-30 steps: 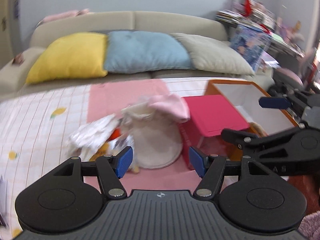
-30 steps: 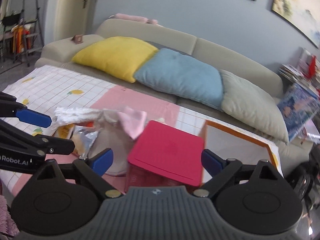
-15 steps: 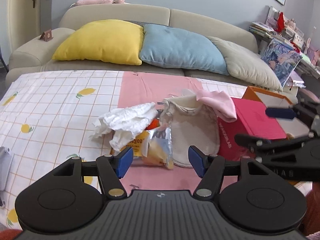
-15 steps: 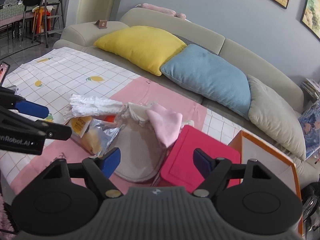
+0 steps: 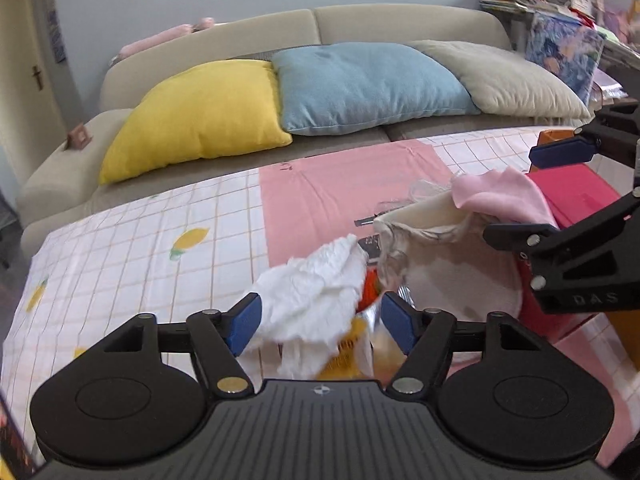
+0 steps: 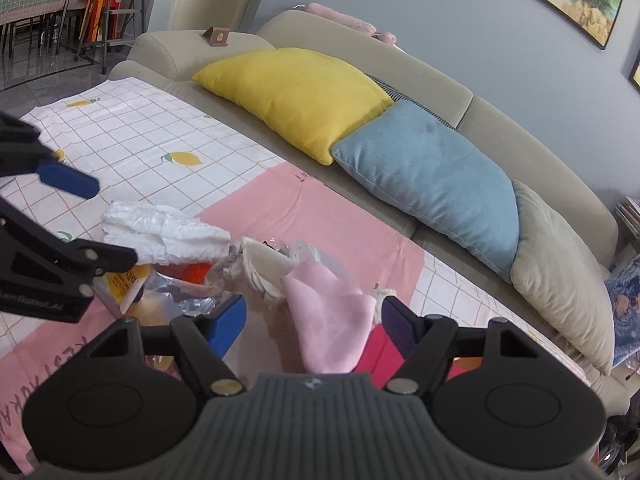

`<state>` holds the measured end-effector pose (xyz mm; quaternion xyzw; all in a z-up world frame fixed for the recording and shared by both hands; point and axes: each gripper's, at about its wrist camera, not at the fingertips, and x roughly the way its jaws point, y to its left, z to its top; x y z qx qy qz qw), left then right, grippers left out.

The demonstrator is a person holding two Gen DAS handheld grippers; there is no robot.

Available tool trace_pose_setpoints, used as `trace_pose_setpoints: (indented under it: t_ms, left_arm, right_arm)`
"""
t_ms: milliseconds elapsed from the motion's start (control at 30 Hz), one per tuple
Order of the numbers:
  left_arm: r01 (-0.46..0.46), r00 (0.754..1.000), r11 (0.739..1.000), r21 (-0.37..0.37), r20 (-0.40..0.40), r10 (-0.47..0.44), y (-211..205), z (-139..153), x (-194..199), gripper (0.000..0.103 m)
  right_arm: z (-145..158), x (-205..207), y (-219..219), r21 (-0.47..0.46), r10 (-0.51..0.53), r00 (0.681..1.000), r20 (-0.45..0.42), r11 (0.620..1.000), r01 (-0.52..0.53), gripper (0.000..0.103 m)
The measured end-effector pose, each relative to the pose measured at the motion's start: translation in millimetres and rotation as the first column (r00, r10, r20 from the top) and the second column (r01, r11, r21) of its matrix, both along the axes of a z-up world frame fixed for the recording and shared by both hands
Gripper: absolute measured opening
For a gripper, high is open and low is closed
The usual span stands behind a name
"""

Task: Organize soft objects
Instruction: 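Grasp the white tissues with the left tool while the right tool grasps the pink cloth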

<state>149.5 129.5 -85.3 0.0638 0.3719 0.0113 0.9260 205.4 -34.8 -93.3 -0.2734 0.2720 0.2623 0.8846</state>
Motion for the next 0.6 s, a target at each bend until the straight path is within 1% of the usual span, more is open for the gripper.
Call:
trace_pose_setpoints:
  t_ms: [33,100,167,233,300,367,433,467,533,600]
  left_arm:
    - [0.011,1.000,1.000,-0.011,-0.001,-0.011,3,-3,6,0.082]
    - [0.025,0.999,0.999,-0.035,-0.019,-0.025,10,-10,16,0.084]
    - [0.030,0.999,0.999,-0.016,-0.039,-0.031,15,-16,23,0.084]
    - [0.035,0.998,0.999,-0.007,-0.056,-0.035,18,-21,26,0.088]
    - [0.043,0.996,0.999,-0.024,-0.074,-0.045,20,-25,29,0.089]
    - [0.046,0.994,0.998,-0.034,-0.095,-0.049,20,-29,32,0.090]
    - [0.038,0.994,0.997,-0.066,-0.102,-0.045,23,-31,34,0.090]
    - [0.033,0.993,0.996,-0.086,-0.113,-0.043,24,-32,36,0.090]
    - [0.016,0.992,0.994,-0.112,-0.125,-0.030,27,-32,40,0.090]
    - [0.000,0.990,0.990,-0.143,-0.141,-0.021,31,-32,44,0.081]
  right_arm:
    - [-2,3,2,-0.008,0.003,1.000,-0.001,1.000,-0.003,0.072]
    - [-4,8,4,-0.023,0.010,1.000,-0.006,1.000,-0.010,0.065]
    - [-6,11,5,-0.033,0.011,1.000,-0.010,0.999,-0.012,0.061]
    - [-7,14,3,-0.038,0.007,1.000,-0.013,0.999,-0.008,0.054]
    - [-8,17,0,-0.041,0.002,1.000,-0.025,0.999,-0.003,0.039]
    - [-9,19,-3,-0.039,-0.004,0.999,-0.041,0.999,0.002,0.027]
    - [-10,19,-6,-0.033,-0.008,0.998,-0.057,0.999,0.006,0.020]
    - [-10,19,-7,-0.030,-0.008,0.998,-0.066,1.000,0.006,0.013]
    - [-10,17,-9,-0.025,-0.011,0.997,-0.074,1.000,0.009,0.013]
    - [-9,14,-11,-0.019,-0.014,0.997,-0.073,1.000,0.013,0.009]
